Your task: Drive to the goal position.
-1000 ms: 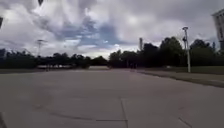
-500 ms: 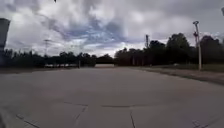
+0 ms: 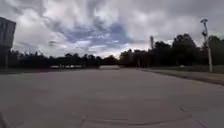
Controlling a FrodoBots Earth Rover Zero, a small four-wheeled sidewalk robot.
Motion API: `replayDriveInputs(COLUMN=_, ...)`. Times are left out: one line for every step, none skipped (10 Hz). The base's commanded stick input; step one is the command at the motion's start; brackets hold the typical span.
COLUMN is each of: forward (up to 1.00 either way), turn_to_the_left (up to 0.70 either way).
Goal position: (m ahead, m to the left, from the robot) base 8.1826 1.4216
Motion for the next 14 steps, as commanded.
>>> replayDriveInputs(forward=1.00, turn_to_the_left=0.14)
replayDriveInputs(forward=1.00, turn_to_the_left=0.09)
replayDriveInputs(forward=1.00, turn_to_the_left=0.05)
replayDriveInputs(forward=1.00, turn_to_the_left=0.00)
replayDriveInputs(forward=1.00, turn_to_the_left=0.10)
replayDriveInputs(forward=1.00, turn_to_the_left=0.03)
replayDriveInputs(forward=1.00, turn_to_the_left=0.01)
replayDriveInputs(forward=1.00, turn_to_the_left=0.00)
replayDriveInputs(forward=1.00, turn_to_the_left=0.00)
replayDriveInputs(forward=1.00, turn_to_the_left=0.00)
replayDriveInputs(forward=1.00, turn_to_the_left=0.13)
replayDriveInputs(forward=1.00, turn_to_the_left=-0.29)
replayDriveInputs(forward=1.00, turn_to_the_left=-0.12)
replayDriveInputs(forward=1.00, turn_to_the_left=0.01)
